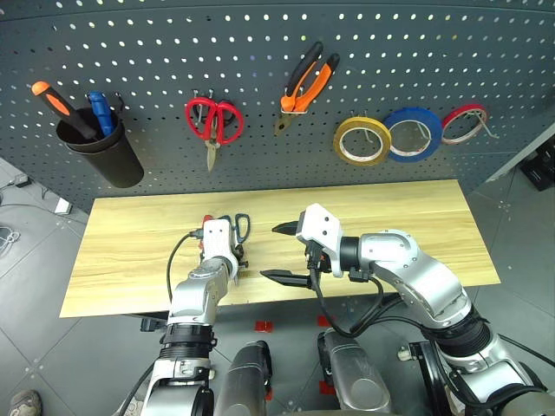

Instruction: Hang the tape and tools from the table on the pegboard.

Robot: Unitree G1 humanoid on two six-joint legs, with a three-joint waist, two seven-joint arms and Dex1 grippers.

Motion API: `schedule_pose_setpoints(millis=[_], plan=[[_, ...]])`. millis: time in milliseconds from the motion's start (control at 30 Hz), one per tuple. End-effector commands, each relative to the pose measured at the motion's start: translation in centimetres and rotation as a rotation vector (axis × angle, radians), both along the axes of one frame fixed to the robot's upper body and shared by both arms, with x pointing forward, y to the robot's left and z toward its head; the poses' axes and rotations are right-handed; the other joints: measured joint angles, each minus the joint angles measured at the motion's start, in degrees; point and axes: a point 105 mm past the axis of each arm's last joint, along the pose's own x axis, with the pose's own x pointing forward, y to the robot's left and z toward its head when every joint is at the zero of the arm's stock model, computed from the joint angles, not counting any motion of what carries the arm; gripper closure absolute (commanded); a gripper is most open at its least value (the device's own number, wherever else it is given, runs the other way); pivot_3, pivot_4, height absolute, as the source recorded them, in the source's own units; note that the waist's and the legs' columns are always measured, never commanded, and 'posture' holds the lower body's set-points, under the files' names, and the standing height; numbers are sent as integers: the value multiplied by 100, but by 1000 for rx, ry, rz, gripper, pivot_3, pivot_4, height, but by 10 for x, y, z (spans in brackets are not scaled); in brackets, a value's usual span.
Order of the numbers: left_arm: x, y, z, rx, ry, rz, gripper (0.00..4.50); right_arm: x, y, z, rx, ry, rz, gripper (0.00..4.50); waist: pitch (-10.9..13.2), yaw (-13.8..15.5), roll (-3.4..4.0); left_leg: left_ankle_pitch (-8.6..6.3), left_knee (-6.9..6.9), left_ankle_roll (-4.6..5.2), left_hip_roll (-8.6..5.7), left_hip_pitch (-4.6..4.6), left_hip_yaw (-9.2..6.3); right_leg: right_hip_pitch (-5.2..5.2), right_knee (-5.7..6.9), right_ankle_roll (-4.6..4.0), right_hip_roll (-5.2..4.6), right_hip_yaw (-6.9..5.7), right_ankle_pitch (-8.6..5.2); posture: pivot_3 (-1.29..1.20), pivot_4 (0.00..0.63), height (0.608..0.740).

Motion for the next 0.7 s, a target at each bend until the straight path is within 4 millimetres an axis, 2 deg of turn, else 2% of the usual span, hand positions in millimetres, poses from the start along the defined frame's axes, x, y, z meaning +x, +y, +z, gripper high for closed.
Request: schedule_pose_setpoints(millis=[33,67,200,333,433,567,700], plan=[[-6,-13,-4,-100,-13,-49,3806,1,-4,16,35,-83,-25,0,0,4,0,0,1,0,0,0,0,1,-1,1,-1,0,1,-297,314,740],[-6,-16,-1,-106,-34,-68,3926,3,-5,16,34,-91,-38,0,0,3,0,0,2,0,0,0,0,2,-1,1,-1,-1,1,-297,314,740],[-9,-30,15,-119,-118,-150,3942,10,-13,17,50,-108,-104,0,1,4,-1,0,2,0,0,-3,-1,2,-6,4,-1,-1,2,-288,309,740],[-18,-33,33,-86,-205,-216,3942,9,-15,23,92,-130,-123,0,2,0,-2,0,2,0,0,-6,-1,0,-7,4,-1,-1,2,-298,309,740],[-36,-28,58,15,-336,-284,3942,0,-17,34,150,-149,-83,0,4,-40,-1,-1,-2,0,2,-6,1,-2,-8,4,0,3,2,-302,311,740],[-66,-18,104,195,-589,-310,3942,-17,-23,48,220,-103,13,0,7,-50,0,-1,-17,0,3,-5,2,-3,-23,3,0,8,2,-297,310,740],[-90,-13,126,307,-697,-288,3942,-20,-26,56,256,-115,23,0,7,-3,0,-1,-38,3,3,-5,2,0,-53,-9,-4,5,13,-288,307,740]])
